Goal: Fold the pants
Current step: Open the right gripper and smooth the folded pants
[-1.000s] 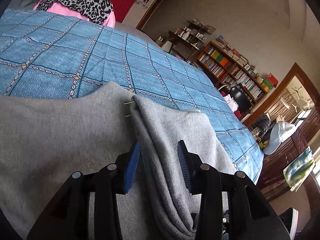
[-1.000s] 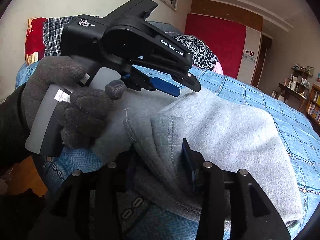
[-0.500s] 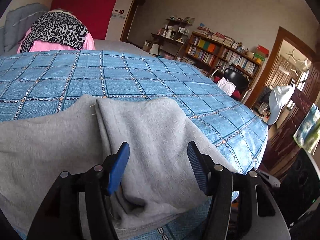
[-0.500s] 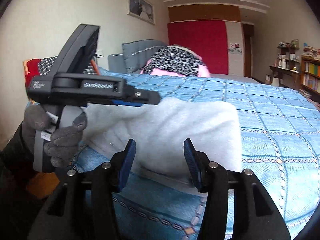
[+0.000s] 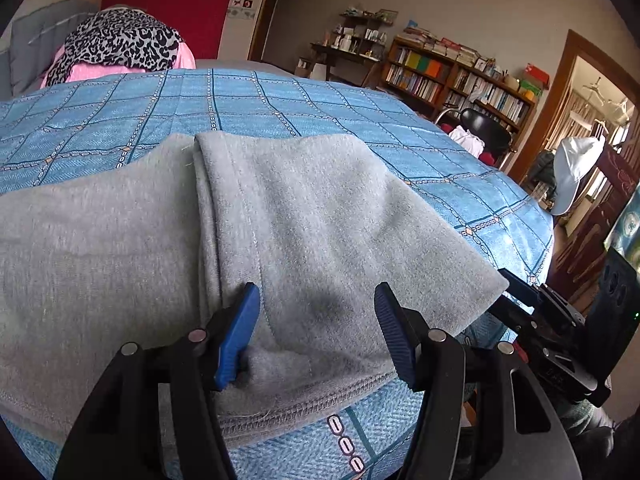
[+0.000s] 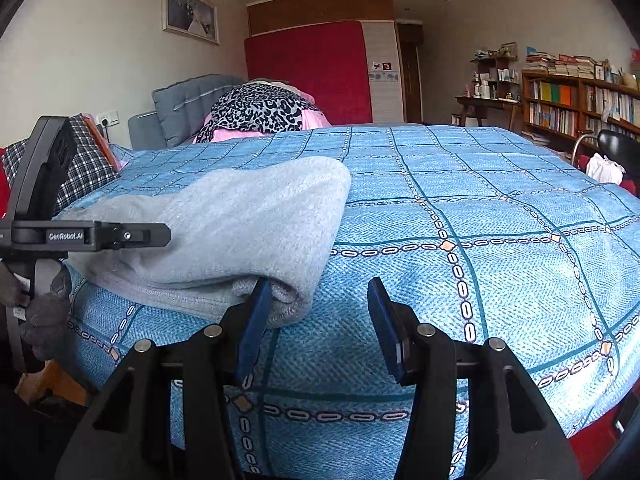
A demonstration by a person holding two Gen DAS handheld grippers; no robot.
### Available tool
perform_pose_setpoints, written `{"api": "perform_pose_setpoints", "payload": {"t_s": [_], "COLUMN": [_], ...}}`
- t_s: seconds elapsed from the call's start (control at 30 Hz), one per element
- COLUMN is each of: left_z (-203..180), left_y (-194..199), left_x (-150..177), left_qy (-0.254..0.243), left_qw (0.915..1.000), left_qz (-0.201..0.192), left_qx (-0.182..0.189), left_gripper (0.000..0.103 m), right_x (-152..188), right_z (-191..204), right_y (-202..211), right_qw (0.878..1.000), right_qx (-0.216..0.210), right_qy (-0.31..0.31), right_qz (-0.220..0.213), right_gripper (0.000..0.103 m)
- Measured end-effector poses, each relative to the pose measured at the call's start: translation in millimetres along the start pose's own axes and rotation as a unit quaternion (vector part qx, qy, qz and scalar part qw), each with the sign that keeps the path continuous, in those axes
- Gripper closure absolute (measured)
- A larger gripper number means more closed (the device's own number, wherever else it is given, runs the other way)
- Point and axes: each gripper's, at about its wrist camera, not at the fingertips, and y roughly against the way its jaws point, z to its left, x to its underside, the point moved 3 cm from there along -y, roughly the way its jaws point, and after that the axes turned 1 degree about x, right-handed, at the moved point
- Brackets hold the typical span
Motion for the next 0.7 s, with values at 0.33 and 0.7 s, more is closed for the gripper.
{"api": "perform_pose_setpoints", "payload": {"t_s": [0.33, 0.7], "left_z": [2, 10], "left_y": [-2, 1], "left_x": [26, 30], "left_qy": [-0.058, -0.037], "left_qw": [0.9974, 0.9975], "left_qz": [-0.042, -0.055], "left_qx": [0.007, 0.024], "left_gripper": [0.043, 0.042], "right_x": [10, -37], "right_z": [-15, 27], "right_y": [-19, -2], "right_qw": [0.999, 0.997], "right_qx": [0.019, -0.072], "right_qy": [-0.009, 0.013], "right_qz": [0.046, -0.021], "right_gripper": [0.049, 0.049]}}
